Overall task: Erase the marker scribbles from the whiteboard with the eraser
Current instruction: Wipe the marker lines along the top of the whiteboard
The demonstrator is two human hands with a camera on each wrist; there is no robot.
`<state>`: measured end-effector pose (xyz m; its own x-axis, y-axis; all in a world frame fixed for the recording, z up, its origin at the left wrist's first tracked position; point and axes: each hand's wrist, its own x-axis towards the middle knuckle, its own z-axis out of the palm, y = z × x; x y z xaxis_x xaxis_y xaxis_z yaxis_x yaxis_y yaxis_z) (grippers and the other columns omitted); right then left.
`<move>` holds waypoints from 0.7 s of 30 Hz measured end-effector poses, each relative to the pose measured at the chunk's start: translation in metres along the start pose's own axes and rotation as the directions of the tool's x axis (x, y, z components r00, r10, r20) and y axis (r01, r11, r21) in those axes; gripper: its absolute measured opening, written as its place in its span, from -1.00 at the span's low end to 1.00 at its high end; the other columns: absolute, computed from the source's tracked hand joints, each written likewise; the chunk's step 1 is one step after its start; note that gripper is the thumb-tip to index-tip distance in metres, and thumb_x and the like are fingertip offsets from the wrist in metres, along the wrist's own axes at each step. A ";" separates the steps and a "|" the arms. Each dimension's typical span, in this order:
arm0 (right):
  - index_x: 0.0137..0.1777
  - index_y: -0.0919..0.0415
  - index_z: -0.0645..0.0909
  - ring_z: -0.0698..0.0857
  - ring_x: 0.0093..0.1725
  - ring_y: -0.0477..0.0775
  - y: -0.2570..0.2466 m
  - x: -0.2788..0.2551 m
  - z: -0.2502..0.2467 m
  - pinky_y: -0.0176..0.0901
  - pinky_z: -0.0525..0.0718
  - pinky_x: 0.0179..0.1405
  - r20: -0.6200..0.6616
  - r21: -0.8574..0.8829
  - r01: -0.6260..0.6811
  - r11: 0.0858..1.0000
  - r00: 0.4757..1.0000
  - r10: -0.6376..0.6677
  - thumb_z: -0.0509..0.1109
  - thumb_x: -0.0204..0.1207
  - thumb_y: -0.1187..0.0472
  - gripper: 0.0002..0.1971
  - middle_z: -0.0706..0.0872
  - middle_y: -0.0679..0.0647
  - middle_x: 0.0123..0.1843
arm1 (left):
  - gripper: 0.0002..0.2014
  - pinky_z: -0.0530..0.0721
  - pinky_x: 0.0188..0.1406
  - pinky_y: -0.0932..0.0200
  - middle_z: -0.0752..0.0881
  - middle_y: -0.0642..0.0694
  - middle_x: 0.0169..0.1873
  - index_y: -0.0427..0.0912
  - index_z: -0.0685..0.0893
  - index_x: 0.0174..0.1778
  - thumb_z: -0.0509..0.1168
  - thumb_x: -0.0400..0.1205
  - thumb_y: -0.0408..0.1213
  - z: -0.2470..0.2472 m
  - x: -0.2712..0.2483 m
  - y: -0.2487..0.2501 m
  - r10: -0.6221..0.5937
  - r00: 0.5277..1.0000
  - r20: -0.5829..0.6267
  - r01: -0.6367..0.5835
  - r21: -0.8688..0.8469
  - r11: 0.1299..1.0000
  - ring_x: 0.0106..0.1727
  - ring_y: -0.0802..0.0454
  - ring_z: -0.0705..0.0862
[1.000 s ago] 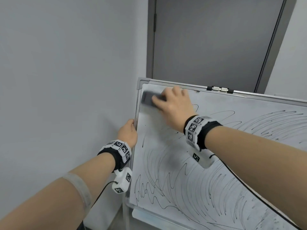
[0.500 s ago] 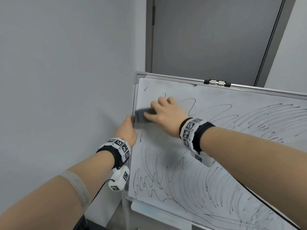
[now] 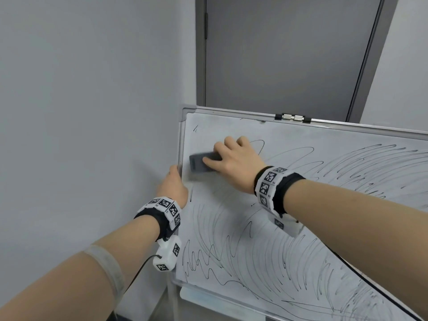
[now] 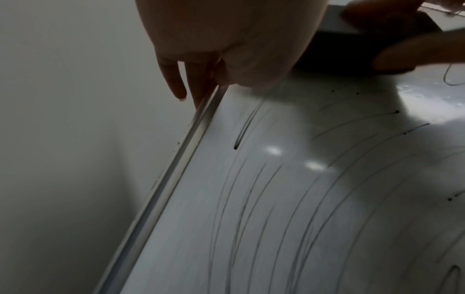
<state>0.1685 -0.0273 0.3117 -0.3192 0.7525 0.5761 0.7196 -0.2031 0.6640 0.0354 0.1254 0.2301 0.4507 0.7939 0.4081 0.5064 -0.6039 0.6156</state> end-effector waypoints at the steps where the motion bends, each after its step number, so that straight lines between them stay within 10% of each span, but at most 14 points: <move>1: 0.29 0.02 0.64 0.45 -0.07 0.20 0.007 0.007 -0.003 0.04 0.27 -0.19 -0.031 0.018 -0.119 0.993 0.992 0.120 0.46 0.19 0.36 -0.40 0.56 0.19 -0.02 | -0.68 0.61 -0.19 0.03 0.66 -0.11 -0.08 -0.10 0.41 0.18 0.04 0.55 -0.47 0.000 0.000 0.000 -0.003 1.000 0.000 0.003 0.000 1.000 -0.17 -0.20 0.64; 4: 0.33 0.01 0.63 0.50 -0.04 0.26 0.023 0.023 -0.015 0.03 0.31 -0.17 -0.106 0.084 -0.423 0.902 0.896 0.431 0.45 0.27 0.36 -0.42 0.61 0.21 0.03 | -0.71 0.63 -0.22 0.00 0.66 -0.16 -0.10 -0.16 0.41 0.20 0.07 0.58 -0.47 0.001 -0.002 0.000 -0.013 1.000 -0.008 0.013 0.008 1.000 -0.18 -0.18 0.65; 9: 0.26 -0.05 0.64 0.44 -0.06 0.19 0.000 -0.001 0.004 0.05 0.30 -0.20 0.058 0.034 0.109 0.994 0.992 -0.111 0.48 0.23 0.31 -0.45 0.54 0.17 -0.01 | -0.66 0.64 -0.13 -0.03 0.67 -0.18 -0.05 -0.13 0.41 0.23 0.06 0.56 -0.47 0.001 0.000 -0.001 -0.011 1.000 -0.007 0.011 -0.019 1.000 -0.11 -0.24 0.66; 14: 0.29 0.01 0.66 0.45 -0.04 0.22 0.014 0.047 -0.016 0.02 0.28 -0.18 -0.067 0.078 -0.370 0.926 0.925 0.375 0.56 0.22 0.31 -0.42 0.59 0.20 0.02 | -0.72 0.61 -0.26 0.03 0.65 -0.12 -0.15 -0.12 0.42 0.15 0.07 0.57 -0.46 0.001 -0.003 -0.001 -0.014 0.999 -0.037 0.013 -0.011 1.000 -0.24 -0.16 0.64; 19: 0.12 0.01 0.71 0.46 -0.05 0.20 -0.002 0.046 -0.010 0.02 0.26 -0.22 0.038 0.012 0.098 0.995 0.994 -0.099 0.49 0.09 0.35 -0.47 0.53 0.16 -0.02 | -0.69 0.52 -0.24 0.08 0.63 -0.05 -0.16 -0.08 0.41 0.19 0.08 0.56 -0.44 -0.002 -0.003 -0.002 -0.009 0.999 -0.046 0.009 -0.005 1.000 -0.22 -0.16 0.59; 21: 0.14 0.03 0.70 0.50 -0.04 0.22 0.004 0.053 -0.017 0.03 0.29 -0.21 0.051 -0.008 -0.027 1.000 0.998 0.027 0.46 0.07 0.38 -0.44 0.56 0.18 -0.02 | -0.70 0.50 -0.26 0.11 0.63 -0.06 -0.14 -0.10 0.42 0.20 0.07 0.57 -0.45 -0.002 -0.003 0.000 -0.003 1.000 -0.029 0.002 -0.029 1.000 -0.24 -0.11 0.58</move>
<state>0.1444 0.0006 0.3531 -0.2679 0.7777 0.5688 0.7231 -0.2278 0.6521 0.0329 0.1230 0.2298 0.4282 0.7972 0.4256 0.4853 -0.6001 0.6359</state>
